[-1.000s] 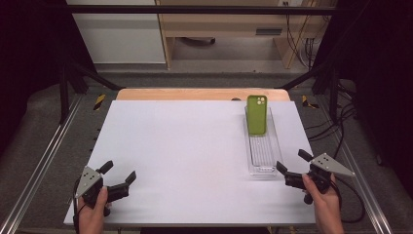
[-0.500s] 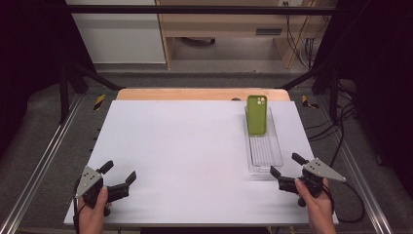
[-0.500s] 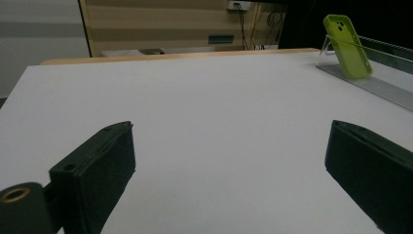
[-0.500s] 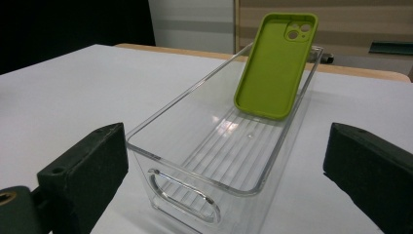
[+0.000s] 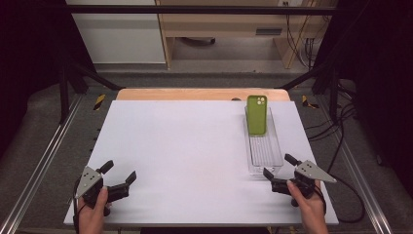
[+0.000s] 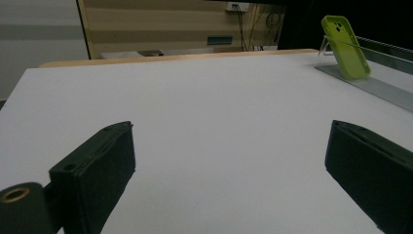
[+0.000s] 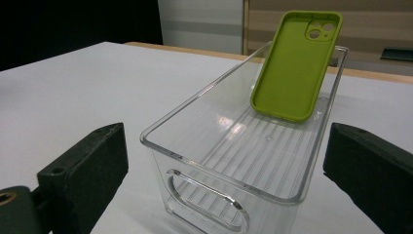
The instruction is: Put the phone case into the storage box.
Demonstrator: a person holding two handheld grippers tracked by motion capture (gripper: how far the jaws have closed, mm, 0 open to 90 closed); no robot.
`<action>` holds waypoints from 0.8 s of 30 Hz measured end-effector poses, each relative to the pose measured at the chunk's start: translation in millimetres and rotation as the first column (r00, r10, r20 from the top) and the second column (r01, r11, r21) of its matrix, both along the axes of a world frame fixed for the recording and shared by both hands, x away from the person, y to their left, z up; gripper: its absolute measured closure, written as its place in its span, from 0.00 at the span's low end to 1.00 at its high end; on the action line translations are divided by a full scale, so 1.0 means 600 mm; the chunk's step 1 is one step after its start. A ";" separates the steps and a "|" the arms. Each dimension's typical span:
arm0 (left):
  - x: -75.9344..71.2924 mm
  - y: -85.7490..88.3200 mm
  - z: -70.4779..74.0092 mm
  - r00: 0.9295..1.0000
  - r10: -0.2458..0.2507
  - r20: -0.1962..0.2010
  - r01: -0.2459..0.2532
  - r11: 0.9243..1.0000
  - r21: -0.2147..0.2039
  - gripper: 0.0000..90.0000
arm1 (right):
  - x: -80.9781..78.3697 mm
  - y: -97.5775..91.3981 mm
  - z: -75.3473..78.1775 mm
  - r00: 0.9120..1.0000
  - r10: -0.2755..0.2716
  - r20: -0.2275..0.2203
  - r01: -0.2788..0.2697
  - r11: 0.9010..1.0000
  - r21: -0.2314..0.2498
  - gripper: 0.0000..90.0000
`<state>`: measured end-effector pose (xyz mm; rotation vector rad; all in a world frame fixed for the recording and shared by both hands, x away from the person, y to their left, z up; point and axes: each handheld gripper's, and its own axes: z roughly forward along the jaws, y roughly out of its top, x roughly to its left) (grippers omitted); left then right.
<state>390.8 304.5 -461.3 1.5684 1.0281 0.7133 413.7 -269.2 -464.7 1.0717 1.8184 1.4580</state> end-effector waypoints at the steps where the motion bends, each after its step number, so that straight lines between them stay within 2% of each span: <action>1: 0.000 0.000 0.000 1.000 -0.001 0.002 0.001 1.000 0.001 0.04 | 0.000 0.001 -0.001 1.000 0.002 0.003 -0.002 1.000 0.001 0.03; 8: 0.000 0.001 0.001 1.000 -0.001 0.009 0.001 1.000 -0.003 0.04 | 0.001 0.007 -0.002 1.000 0.007 0.018 -0.006 1.000 -0.010 0.03; 19: -0.003 0.000 0.004 0.999 -0.011 0.042 0.011 1.000 0.004 0.04 | 0.007 0.019 -0.002 0.997 -0.002 0.079 0.003 1.000 -0.017 0.03; 24: -0.004 -0.002 0.005 0.998 -0.023 0.059 0.024 1.000 -0.012 0.04 | 0.013 0.025 0.000 0.994 -0.005 0.105 0.007 1.000 -0.022 0.03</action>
